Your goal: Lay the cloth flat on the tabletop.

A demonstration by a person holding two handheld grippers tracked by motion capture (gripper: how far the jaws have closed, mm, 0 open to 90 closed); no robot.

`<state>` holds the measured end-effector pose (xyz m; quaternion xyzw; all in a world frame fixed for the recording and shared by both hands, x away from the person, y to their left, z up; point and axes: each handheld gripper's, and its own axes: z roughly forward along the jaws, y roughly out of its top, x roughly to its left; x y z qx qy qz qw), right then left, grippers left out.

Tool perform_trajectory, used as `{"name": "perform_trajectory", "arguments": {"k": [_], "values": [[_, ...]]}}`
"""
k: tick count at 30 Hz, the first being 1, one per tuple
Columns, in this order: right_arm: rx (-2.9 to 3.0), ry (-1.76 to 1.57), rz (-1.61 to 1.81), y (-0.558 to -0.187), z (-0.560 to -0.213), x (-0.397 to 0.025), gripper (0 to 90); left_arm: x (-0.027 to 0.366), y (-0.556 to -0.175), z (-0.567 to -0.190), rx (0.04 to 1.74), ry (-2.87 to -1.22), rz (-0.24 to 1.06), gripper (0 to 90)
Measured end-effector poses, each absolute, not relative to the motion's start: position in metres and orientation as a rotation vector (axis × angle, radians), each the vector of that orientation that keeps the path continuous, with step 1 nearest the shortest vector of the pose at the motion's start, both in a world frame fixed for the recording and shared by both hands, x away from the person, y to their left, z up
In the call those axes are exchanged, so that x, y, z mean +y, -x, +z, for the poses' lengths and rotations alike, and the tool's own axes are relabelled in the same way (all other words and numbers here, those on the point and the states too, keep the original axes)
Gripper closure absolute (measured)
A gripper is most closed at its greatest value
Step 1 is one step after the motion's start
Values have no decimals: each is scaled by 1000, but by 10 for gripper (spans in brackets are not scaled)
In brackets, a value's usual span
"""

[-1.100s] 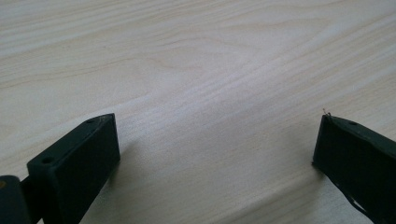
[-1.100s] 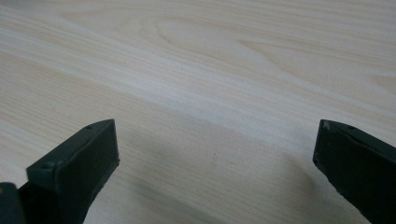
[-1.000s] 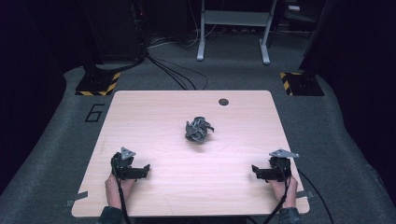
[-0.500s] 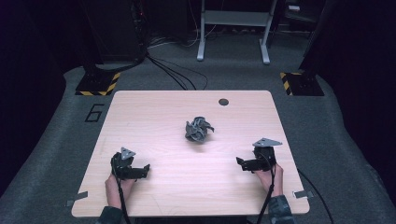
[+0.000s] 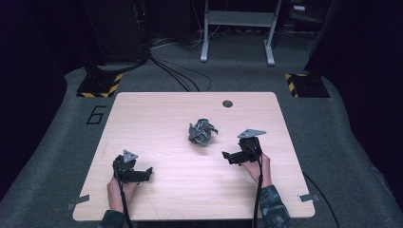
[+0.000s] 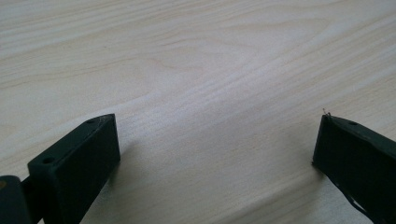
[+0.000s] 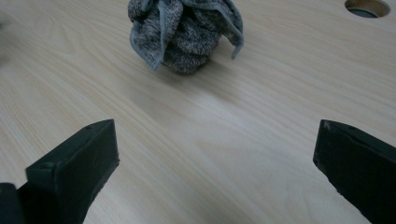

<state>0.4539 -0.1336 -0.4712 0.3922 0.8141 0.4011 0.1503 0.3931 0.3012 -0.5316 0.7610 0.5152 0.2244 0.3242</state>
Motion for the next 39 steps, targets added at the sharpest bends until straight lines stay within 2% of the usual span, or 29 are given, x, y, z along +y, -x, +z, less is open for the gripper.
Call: {"name": "perform_trajectory", "arguments": {"k": [16, 24, 29, 31, 35, 39], "values": [[2397, -1109, 1146, -513, -459, -79, 0, 302, -393, -531, 1344, -2013, 585, 12], [2434, -1096, 1088, -533, -467, -58, 39, 302, -393, -531, 1340, -2007, 591, 16], [2470, -1111, 1026, -542, -482, -50, 153, 301, -393, -531, 1339, -2006, 589, 16], [2494, -1143, 997, -545, -489, -48, 243, 301, -393, -531, 1337, -2006, 588, 18], [2536, -1207, 1043, -549, -499, -49, 365, 301, -393, -531, 1337, -2006, 588, 19], [2532, -1202, 1051, -548, -500, -49, 541, 301, -393, -531, 1337, -2007, 588, 18]]}}
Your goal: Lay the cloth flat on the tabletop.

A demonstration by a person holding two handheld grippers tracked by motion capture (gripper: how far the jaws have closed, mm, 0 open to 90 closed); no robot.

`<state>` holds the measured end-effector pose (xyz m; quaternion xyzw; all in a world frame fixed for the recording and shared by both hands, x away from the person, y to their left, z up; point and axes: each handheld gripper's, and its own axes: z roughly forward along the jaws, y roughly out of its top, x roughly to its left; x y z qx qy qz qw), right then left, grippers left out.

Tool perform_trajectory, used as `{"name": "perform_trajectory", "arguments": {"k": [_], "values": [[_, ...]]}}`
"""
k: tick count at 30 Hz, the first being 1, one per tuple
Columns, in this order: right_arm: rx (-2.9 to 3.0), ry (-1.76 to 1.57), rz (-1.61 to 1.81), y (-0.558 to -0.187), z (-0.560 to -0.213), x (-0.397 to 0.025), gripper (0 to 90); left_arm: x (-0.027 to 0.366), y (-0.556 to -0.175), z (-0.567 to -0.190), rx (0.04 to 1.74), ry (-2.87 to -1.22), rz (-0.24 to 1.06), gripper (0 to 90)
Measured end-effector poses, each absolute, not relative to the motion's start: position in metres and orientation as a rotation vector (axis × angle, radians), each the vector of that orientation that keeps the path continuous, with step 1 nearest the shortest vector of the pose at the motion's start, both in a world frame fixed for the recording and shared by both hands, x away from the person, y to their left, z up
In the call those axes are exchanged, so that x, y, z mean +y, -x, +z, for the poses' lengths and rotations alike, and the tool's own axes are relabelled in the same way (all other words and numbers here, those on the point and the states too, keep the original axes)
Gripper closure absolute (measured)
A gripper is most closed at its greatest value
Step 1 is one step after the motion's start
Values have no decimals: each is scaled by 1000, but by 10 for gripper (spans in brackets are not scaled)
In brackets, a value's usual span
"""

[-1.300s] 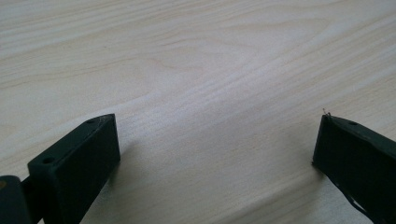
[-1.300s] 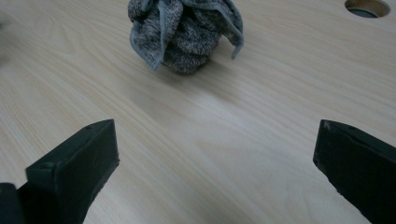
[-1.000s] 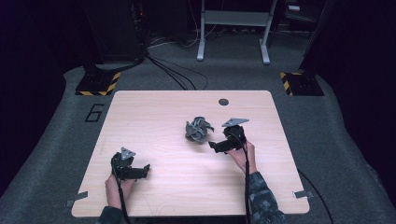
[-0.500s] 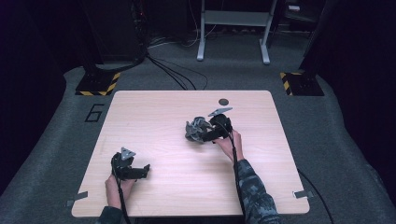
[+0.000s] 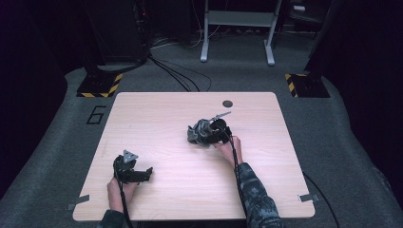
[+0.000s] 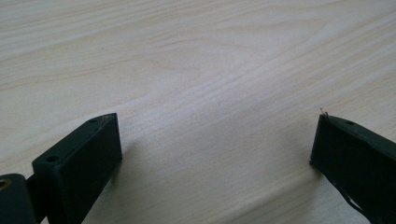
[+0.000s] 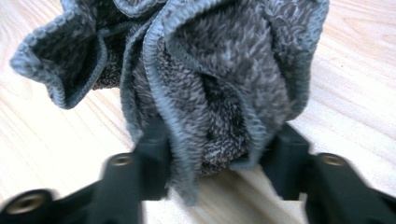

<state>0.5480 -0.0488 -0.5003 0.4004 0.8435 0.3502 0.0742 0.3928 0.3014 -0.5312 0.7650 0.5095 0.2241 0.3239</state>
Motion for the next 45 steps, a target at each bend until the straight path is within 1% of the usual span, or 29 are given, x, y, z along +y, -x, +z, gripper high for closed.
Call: {"name": "perform_trajectory", "arguments": {"k": [3, 5, 7, 13, 23, 31, 39, 45], "values": [[2509, -1195, 1060, -544, -500, -48, 644, 301, -393, -531, 1337, -2006, 588, 18], [2504, -1181, 1065, -542, -500, -49, 689, 301, -393, -531, 1337, -2007, 588, 19], [2495, -1164, 1076, -541, -500, -50, 716, 301, -393, -531, 1337, -2006, 588, 19], [2481, -1168, 1118, -533, -493, -51, 752, 301, -393, -531, 1336, -2007, 590, 19], [2424, -1083, 1231, -509, -460, -54, 764, 301, -393, -531, 1340, -1998, 590, 19], [2398, -1047, 1299, -478, -441, -60, 763, 301, -393, -531, 1340, -1998, 590, 19], [2404, -1048, 1334, -445, -443, -70, 760, 301, -393, -532, 1341, -1994, 589, 19], [2462, -1046, 1307, -420, -457, -71, 755, 301, -393, -532, 1342, -1993, 589, 20]]}}
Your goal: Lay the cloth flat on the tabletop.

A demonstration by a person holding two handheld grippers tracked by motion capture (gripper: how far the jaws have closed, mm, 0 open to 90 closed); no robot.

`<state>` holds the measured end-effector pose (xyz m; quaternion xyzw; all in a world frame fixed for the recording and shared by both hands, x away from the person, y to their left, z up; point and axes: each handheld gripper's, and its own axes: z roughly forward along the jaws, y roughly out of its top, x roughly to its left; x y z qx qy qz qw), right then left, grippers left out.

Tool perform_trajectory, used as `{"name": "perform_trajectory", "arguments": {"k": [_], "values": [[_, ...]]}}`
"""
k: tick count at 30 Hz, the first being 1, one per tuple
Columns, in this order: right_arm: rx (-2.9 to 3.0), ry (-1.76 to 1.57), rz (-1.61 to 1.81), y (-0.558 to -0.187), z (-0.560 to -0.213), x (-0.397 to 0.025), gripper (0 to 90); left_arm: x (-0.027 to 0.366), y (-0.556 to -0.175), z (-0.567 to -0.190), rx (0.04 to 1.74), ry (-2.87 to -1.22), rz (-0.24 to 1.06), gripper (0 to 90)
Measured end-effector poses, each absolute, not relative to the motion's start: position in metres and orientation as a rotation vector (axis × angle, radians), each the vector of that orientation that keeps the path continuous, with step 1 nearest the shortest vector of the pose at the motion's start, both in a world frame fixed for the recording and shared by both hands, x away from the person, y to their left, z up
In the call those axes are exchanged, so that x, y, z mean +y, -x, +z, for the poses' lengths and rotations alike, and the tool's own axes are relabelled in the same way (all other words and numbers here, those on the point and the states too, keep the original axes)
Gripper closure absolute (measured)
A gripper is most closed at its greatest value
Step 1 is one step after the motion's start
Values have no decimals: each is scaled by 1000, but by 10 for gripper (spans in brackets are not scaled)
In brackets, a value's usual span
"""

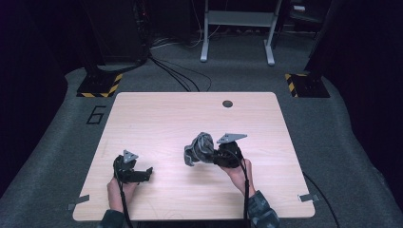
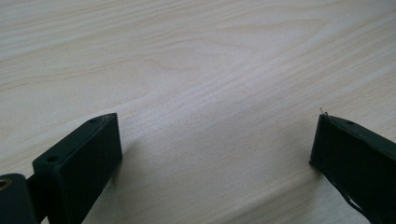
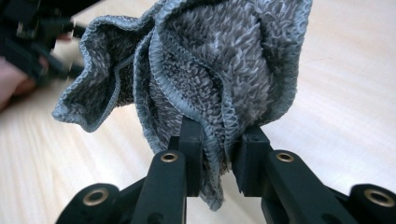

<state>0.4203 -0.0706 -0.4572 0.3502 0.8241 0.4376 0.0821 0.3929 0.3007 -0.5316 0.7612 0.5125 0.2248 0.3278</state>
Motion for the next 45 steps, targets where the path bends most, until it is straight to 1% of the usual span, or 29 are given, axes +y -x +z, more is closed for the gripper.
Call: {"name": "perform_trajectory", "arguments": {"k": [6, 9, 14, 16, 19, 21, 26, 36, 45], "values": [[2548, -1066, 1244, -400, -485, -68, 746, 301, -393, -531, 1341, -1995, 590, 20], [2580, -1075, 1208, -397, -499, -66, 721, 301, -393, -531, 1340, -1996, 590, 21], [2585, -1095, 1207, -395, -503, -68, 533, 301, -393, -531, 1343, -1995, 590, 21], [2575, -1084, 1215, -394, -501, -70, 475, 301, -393, -531, 1342, -1998, 589, 22], [2560, -1057, 1218, -391, -496, -75, 414, 299, -391, -528, 1339, -1997, 573, 34], [2541, -1057, 1222, -390, -492, -79, 407, 297, -389, -522, 1321, -1986, 539, 32], [2506, -1071, 1219, -387, -484, -89, 411, 277, -384, -501, 1235, -1989, 516, 31], [2423, -1106, 1214, -391, -474, -104, 479, 239, -384, -467, 1066, -2024, 449, 45], [2383, -1125, 1236, -394, -468, -106, 511, 198, -385, -449, 943, -2084, 452, 49]]}}
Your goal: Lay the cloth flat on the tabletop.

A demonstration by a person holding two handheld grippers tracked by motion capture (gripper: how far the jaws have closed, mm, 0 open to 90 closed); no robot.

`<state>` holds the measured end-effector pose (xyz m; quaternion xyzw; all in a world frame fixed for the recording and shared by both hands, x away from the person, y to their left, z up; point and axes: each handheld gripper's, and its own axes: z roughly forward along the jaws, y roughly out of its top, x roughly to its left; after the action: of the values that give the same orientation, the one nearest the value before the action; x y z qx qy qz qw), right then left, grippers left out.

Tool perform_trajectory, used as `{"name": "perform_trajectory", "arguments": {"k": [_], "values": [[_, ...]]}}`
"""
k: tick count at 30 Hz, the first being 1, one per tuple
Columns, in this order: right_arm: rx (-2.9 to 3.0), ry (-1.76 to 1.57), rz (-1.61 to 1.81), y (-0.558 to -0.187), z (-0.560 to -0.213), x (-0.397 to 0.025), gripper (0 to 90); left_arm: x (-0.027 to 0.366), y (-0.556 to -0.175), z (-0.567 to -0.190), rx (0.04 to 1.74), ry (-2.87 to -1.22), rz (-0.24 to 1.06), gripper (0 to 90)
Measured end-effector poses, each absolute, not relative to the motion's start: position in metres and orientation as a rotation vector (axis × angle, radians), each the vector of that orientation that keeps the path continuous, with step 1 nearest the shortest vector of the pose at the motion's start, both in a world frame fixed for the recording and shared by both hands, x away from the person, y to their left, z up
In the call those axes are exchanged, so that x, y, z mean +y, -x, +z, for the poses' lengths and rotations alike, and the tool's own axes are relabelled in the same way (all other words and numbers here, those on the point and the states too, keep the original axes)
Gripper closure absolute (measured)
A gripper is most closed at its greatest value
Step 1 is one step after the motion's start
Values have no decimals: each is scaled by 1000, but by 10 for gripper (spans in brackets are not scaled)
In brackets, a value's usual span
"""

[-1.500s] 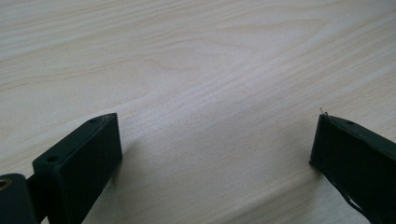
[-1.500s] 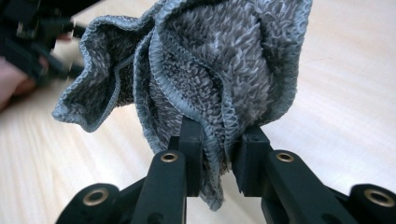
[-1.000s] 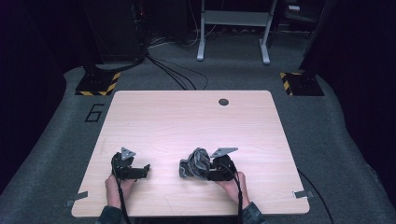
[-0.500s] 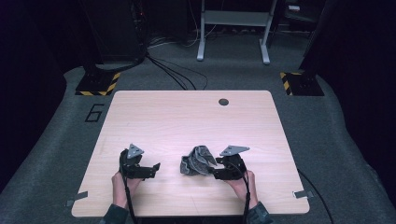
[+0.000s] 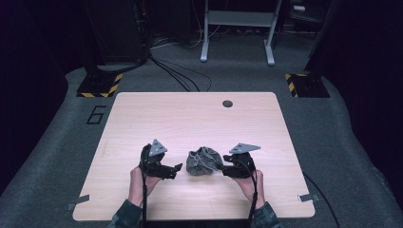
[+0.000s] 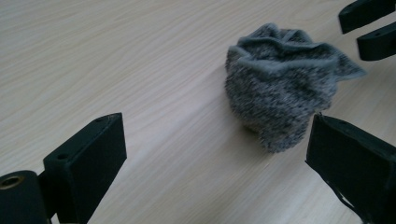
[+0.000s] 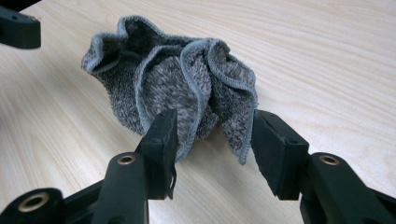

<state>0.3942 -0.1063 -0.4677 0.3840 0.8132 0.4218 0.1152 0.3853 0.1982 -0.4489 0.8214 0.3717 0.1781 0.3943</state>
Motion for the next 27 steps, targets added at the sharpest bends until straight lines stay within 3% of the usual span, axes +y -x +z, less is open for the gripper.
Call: {"name": "perform_trajectory", "arguments": {"k": [11, 18, 21, 23, 24, 27], "values": [[2424, -1077, 1188, -398, -469, -87, 606, 157, -381, -449, 833, -2180, 420, 64], [2441, -1073, 1164, -402, -472, -82, 700, 147, -388, -458, 863, -2171, 437, 189], [2443, -1073, 1152, -401, -473, -82, 748, 145, -391, -462, 875, -2175, 447, 333], [2442, -1069, 1146, -402, -474, -82, 775, 146, -392, -464, 883, -2175, 458, 500], [2439, -1082, 1142, -402, -475, -82, 791, 148, -392, -465, 879, -2170, 460, 630], [2437, -1090, 1129, -404, -478, -83, 825, 155, -394, -469, 902, -2141, 448, 762]]}}
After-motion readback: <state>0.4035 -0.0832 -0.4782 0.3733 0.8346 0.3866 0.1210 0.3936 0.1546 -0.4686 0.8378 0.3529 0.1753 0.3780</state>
